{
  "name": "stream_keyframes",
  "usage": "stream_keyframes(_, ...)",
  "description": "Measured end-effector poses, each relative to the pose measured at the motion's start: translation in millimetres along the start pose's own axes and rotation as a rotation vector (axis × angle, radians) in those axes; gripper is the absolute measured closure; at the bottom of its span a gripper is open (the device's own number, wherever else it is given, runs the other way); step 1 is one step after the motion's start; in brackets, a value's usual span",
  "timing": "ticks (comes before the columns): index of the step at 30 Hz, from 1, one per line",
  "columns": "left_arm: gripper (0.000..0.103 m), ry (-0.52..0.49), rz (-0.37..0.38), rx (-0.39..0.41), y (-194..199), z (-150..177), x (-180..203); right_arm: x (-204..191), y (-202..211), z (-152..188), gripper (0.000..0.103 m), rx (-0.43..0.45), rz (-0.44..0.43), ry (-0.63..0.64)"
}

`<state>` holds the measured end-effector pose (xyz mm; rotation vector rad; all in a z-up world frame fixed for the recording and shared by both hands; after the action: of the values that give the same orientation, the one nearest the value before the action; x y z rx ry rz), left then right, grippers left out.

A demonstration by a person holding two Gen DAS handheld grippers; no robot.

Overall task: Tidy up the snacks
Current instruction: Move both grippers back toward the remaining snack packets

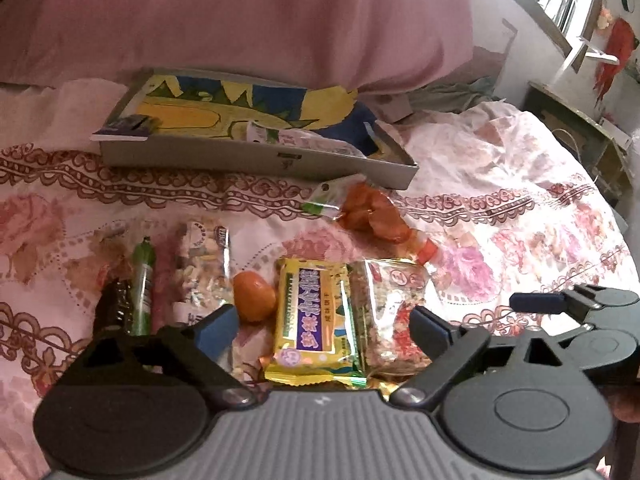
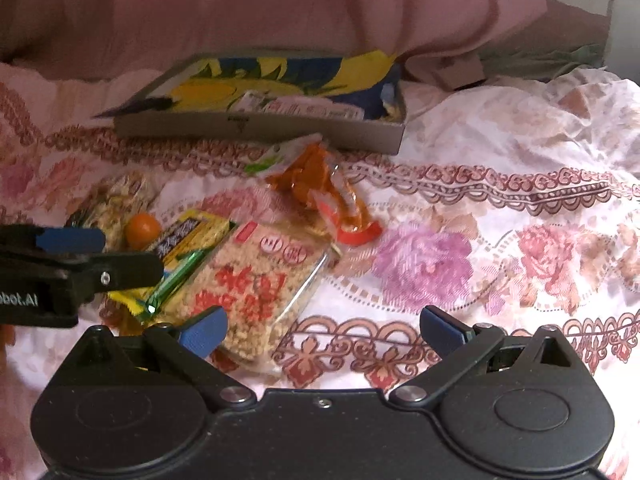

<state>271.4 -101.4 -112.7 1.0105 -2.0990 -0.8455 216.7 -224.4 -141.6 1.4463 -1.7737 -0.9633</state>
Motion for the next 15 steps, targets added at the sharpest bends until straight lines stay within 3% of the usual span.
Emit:
stream_keyframes(7,0.025,-0.042,-0.087,-0.024,1,1,5,-2,-6,-4,0.002,0.003,-0.026,-0.001)
stream_keyframes(15,0.03,-0.085,-0.129,-0.034,0,1,8,-8,-13,-1,0.008,-0.035,-0.06,0.013)
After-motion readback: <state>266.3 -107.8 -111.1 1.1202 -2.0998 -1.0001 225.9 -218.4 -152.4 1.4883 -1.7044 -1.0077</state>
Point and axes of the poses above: each gripper's, at about its wrist camera, not at the fingertips, and y roughly against the way its jaws point, x to its right, z to its underside, the point moved 4 cm from there along -y, roughly the way its jaws point, and after that the axes turned 10 degrees about -x, right-handed, at the moved point
